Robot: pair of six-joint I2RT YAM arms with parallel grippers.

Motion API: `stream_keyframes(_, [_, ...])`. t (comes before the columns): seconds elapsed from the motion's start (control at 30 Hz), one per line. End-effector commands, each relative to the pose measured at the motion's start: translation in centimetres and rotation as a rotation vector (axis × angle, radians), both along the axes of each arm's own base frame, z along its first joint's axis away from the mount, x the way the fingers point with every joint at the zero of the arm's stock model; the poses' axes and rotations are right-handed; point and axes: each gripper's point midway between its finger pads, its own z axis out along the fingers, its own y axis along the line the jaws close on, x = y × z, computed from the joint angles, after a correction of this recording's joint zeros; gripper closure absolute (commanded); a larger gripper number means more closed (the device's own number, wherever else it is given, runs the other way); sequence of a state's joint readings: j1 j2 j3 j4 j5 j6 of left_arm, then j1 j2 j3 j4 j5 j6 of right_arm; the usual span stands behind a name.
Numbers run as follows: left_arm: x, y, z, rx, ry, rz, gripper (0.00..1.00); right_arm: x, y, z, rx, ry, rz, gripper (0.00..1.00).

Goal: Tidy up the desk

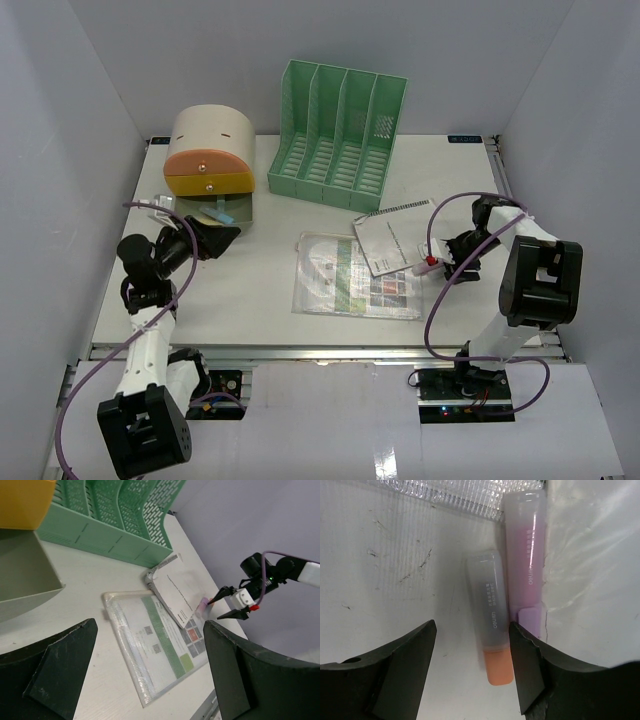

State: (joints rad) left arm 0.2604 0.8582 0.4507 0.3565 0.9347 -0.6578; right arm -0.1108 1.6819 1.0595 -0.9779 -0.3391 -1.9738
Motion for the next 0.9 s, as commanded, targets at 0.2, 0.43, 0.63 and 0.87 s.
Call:
stream_keyframes(0.2, [-2.5,-3.8,1.3,-0.072,-0.051,-0.228,0.02,-3.0,-0.7,-2.6,-0.06,0.081,0.018,0.48])
stream_keyframes(0.43, [-3.7,-8.7,0.5,-0.087,0.029,-0.308,0.02,-3.6,-0.6,-2.7,-0.065,0.099,-0.028,0.71])
stream_keyframes(0.63, [-4.8,-13.0,1.5,-0.2,0.03,-0.282,0.02,-3.8,2.2,1.5,0.088,0.053,-0.12,0.91])
stream_keyframes(0.87, [-4.6,-18.5,1.9,-0.325,-0.017,-0.263,0.04,-3.4,10.1,11.8,0.503,0.023,-0.315,0.92])
